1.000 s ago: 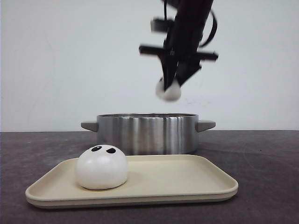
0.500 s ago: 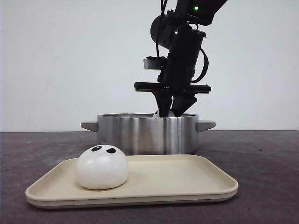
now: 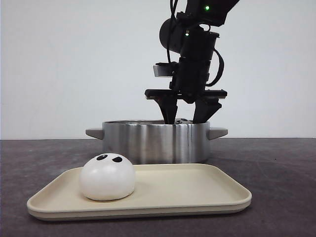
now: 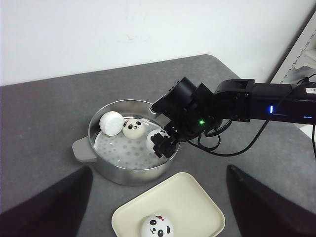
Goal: Steam buns
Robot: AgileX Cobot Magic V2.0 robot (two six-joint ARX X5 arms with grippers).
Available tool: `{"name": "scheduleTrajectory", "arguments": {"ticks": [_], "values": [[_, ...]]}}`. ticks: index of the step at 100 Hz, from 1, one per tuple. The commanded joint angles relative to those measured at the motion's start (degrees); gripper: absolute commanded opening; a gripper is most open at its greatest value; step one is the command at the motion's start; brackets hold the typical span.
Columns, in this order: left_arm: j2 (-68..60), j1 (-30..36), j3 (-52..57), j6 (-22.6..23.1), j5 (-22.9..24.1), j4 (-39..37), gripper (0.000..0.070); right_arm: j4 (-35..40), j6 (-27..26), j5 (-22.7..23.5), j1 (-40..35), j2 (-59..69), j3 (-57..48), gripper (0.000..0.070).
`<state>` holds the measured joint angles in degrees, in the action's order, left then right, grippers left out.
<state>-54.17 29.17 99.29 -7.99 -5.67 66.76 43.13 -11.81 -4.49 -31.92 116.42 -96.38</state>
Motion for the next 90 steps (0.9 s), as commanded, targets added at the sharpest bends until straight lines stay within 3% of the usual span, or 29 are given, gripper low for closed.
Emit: {"name": "scheduleTrajectory", "arguments": {"ticks": [1, 26, 41, 52, 90], "values": [[-1.0, 0.4, 1.2, 1.1, 0.4, 0.0, 0.0499, 1.2, 0.3, -0.1, -0.5, 0.8, -3.3, 0.0392], [-3.1, 0.5, 1.2, 1.1, 0.3, 1.0, 0.0499, 8.8, 1.0, 0.0, -0.5, 0.8, -14.7, 0.0393], [-4.4, 0.5, 1.2, 1.0, 0.1, 1.4, 0.0500, 11.4, 2.3, 0.2, -0.5, 0.8, -20.2, 0.0436], [-4.7, 0.5, 1.2, 1.1, 0.1, 1.2, 0.0500, 13.2, 2.2, 0.2, -0.5, 0.8, -20.7, 0.0474], [-4.4, 0.5, 1.2, 0.9, 0.1, 2.1, 0.0499, 14.1, 2.1, 0.2, -0.7, 1.8, -20.7, 0.0473]]}}
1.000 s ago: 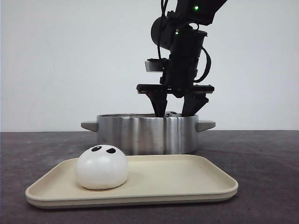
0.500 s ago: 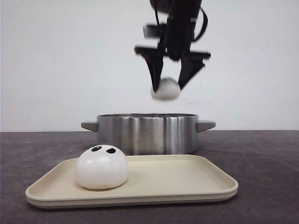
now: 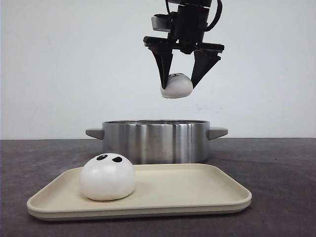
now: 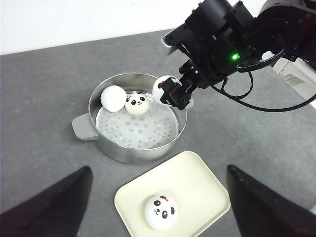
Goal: Steam buns
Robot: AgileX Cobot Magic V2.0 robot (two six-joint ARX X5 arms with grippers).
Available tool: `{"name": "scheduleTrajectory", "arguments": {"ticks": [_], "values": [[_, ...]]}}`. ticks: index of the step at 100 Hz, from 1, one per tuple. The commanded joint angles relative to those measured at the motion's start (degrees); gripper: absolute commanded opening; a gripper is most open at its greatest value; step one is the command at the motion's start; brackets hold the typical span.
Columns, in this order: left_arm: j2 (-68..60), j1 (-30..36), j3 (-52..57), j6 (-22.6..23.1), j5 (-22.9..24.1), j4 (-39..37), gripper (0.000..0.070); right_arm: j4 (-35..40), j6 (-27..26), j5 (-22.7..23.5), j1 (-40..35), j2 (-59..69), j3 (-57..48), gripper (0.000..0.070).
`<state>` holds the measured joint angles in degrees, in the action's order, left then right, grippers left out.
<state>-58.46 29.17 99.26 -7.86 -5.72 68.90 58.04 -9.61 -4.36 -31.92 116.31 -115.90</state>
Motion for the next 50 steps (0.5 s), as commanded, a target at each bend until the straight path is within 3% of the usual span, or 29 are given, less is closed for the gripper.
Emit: {"name": "scheduleTrajectory", "arguments": {"ticks": [1, 50], "values": [[0.0, 0.5, 1.2, 0.8, 0.2, 0.0, 0.0499, -0.8, -0.2, 0.2, -0.8, 2.1, -1.1, 0.0473], [2.3, 0.5, 1.2, 1.0, 0.2, 2.3, 0.0499, -1.4, -2.1, 1.4, -1.6, 10.6, -1.1, 0.0474]]}}
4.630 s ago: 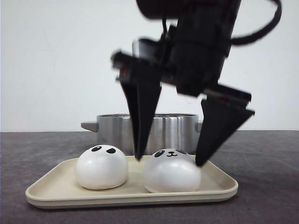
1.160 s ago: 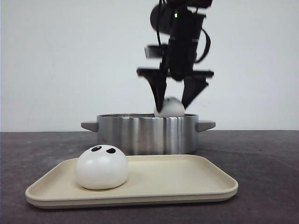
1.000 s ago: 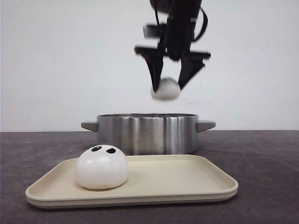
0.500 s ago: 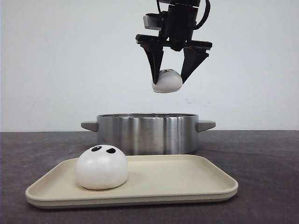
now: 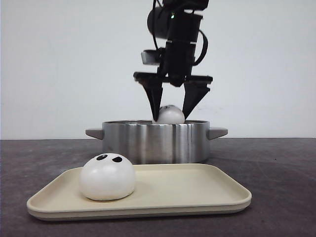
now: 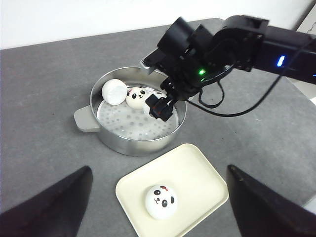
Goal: Steam buns
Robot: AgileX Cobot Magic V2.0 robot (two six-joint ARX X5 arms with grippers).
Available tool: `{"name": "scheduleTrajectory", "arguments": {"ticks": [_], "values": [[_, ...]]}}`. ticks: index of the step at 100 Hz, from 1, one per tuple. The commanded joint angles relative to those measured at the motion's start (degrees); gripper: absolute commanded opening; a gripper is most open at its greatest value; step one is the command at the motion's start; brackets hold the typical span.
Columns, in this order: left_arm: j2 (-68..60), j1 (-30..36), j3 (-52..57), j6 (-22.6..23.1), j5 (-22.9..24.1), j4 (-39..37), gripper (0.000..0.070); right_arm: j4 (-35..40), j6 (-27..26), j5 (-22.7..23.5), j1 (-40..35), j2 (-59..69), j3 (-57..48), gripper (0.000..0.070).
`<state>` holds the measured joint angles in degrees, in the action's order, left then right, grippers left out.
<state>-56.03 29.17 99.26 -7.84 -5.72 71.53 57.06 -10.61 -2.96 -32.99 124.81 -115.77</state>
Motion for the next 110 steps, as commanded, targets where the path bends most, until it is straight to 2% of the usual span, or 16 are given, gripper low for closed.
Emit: {"name": "scheduleTrajectory", "arguments": {"ticks": [1, 8, 16, 18, 34, 52, 60, 70, 86, 110], "values": [[-0.1, 0.5, 1.2, 1.0, 0.2, -0.4, 0.0499, -0.4, -1.1, 0.0, -0.5, 2.2, -1.2, 0.0477], [0.0, 0.5, 1.2, 1.0, 0.2, -0.4, 0.0499, -0.2, -1.4, 0.0, -0.5, 3.0, -1.2, 0.0533], [0.2, 0.5, 1.2, 1.2, 0.2, -0.4, 0.0499, 0.0, -1.4, -0.3, -0.5, 3.4, -1.2, 0.0682], [0.2, 0.5, 1.2, 1.2, 0.2, -0.4, 0.0499, 0.0, -1.4, -0.3, -0.5, 3.5, -1.2, 0.0700], [0.1, 0.5, 1.2, 1.4, 0.2, -0.4, 0.0499, 0.4, -1.4, -0.8, -0.5, 3.6, -1.2, 0.0700], [-0.1, 0.5, -0.9, 0.0, -1.5, -0.9, 0.0499, 2.6, -0.6, -4.3, -0.3, 0.4, -1.4, 0.0700], [-0.1, 0.5, -4.3, -1.6, -3.2, -2.0, 0.0499, 2.6, 0.3, -6.6, -0.3, -3.2, -1.4, 0.0632], [0.1, 0.5, -10.5, -3.2, -5.2, -5.1, 0.0499, 2.0, 0.9, -7.6, -0.6, -9.0, -1.4, 0.0463], [0.1, 2.3, -21.8, -6.9, -8.5, -11.9, 0.0499, 1.2, 0.9, -7.5, -1.7, -19.6, -1.4, 0.0000], [-3.5, 9.1, -36.3, -12.8, -8.3, -22.1, 0.0507, 1.7, 1.0, -7.1, -6.5, -34.0, -1.4, 0.0003]]}}
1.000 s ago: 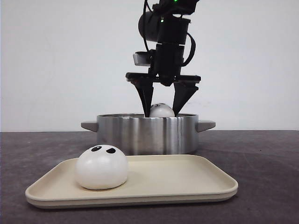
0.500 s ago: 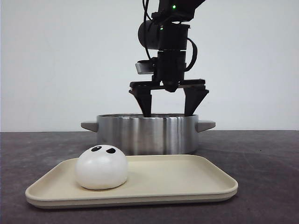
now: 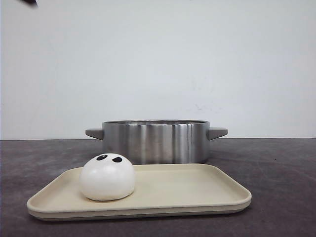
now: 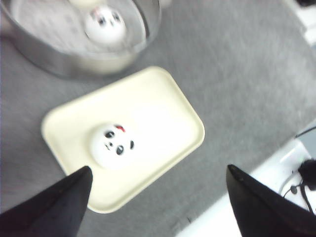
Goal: Steam buns
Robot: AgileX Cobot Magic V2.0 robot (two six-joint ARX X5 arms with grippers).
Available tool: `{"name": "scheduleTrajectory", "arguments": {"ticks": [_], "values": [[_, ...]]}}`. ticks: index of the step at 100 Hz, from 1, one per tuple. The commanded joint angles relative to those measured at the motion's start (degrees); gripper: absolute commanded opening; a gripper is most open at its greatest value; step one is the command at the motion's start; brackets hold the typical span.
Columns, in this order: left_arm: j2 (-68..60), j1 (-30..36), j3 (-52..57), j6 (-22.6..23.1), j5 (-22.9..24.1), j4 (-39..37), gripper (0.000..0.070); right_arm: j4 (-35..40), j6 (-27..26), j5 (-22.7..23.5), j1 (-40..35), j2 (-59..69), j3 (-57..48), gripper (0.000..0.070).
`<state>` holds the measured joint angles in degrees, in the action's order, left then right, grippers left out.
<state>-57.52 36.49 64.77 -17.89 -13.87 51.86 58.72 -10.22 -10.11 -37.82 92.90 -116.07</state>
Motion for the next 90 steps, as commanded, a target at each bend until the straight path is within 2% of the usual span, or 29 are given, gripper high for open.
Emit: {"name": "scheduleTrajectory", "arguments": {"ticks": [1, 29, 43, 69, 90], "values": [[-2.4, 2.1, -2.2, -2.9, -0.1, -2.7, 0.0509, 0.1, 0.6, 0.1, -1.9, -2.6, -1.0, 0.0003], [-17.4, 8.2, -5.0, -2.6, 5.1, -7.6, 0.0517, 0.0, -0.1, -0.5, -10.9, -12.2, -1.0, 0.0003], [-24.5, 8.6, -5.0, -2.6, 5.1, -9.8, 0.0516, 0.1, -0.2, -1.2, -13.9, -14.7, -1.0, 0.0003], [-32.6, 8.7, -5.0, -2.7, 5.1, -12.5, 0.0516, 2.1, -1.0, -6.9, -17.0, -17.1, -1.0, 0.0003], [-34.4, 8.6, -5.0, -3.0, 7.0, -14.8, 0.0516, 5.1, -1.6, -6.9, -17.3, -17.4, -1.0, 0.0003]]}}
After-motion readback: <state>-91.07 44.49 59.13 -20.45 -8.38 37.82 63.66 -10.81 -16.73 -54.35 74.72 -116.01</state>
